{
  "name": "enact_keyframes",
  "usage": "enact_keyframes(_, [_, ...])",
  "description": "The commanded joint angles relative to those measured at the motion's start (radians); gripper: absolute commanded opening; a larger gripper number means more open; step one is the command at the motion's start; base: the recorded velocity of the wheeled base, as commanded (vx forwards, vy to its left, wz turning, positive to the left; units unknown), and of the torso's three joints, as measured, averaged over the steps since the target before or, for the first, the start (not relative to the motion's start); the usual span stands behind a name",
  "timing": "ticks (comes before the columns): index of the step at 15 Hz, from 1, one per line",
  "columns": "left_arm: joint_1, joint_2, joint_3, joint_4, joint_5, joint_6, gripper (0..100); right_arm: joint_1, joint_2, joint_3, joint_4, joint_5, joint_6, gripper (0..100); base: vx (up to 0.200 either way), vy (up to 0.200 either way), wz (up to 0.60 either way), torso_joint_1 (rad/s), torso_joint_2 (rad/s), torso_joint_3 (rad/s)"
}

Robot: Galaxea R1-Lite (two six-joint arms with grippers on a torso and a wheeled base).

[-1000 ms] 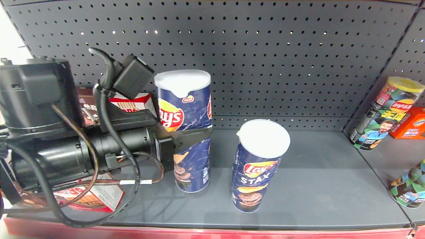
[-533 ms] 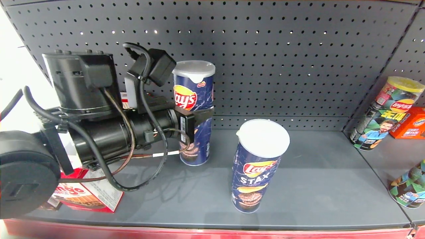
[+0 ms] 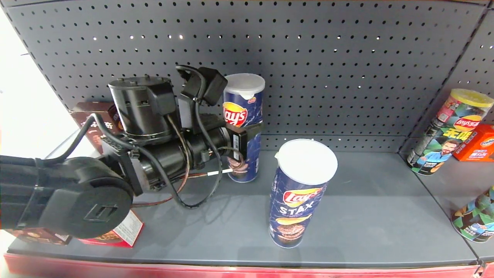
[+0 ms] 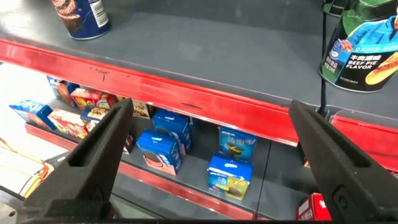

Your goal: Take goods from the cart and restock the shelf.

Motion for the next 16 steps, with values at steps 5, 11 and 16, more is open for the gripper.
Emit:
enact_keyframes(5, [0.003,0.123,-0.057,-0.073,-0.001,-0.005,0,0.0,0.001,0.0,-0.001,0.0,0.0,100,0.0,0.0,0.0,0.0,0.0,0.0])
enact_keyframes(11, [-0.006,0.183,-0.125,-0.073,-0.001,-0.008,0,0.0,0.001,0.0,-0.001,0.0,0.0,100,0.0,0.0,0.0,0.0,0.0,0.0])
enact_keyframes(16, [-0.016,0.222,-0.169,-0.074,-0.001,-0.009,0,0.0,0.001,0.0,-0.001,0.0,0.0,100,0.0,0.0,0.0,0.0,0.0,0.0])
